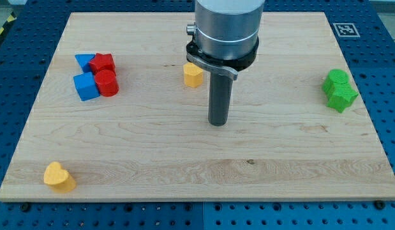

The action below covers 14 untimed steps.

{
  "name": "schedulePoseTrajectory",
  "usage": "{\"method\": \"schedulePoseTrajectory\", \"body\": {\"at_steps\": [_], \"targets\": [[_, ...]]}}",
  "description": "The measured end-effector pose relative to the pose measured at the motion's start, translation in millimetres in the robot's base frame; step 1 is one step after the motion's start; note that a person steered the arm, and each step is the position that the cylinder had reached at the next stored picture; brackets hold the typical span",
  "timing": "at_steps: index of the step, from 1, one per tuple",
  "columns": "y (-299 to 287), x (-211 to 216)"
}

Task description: Slide yellow hexagon closer to the yellow heart

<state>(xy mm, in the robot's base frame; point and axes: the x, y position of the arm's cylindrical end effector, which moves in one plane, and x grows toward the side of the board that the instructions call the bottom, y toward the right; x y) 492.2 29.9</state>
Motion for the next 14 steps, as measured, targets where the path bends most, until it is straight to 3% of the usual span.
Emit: {"method": "schedulePoseTrajectory", "body": {"at_steps": [2,4,6,11,14], "targets": [[3,-29],[10,-99],[-37,-130],[-42,-46],[-78,-9]]}}
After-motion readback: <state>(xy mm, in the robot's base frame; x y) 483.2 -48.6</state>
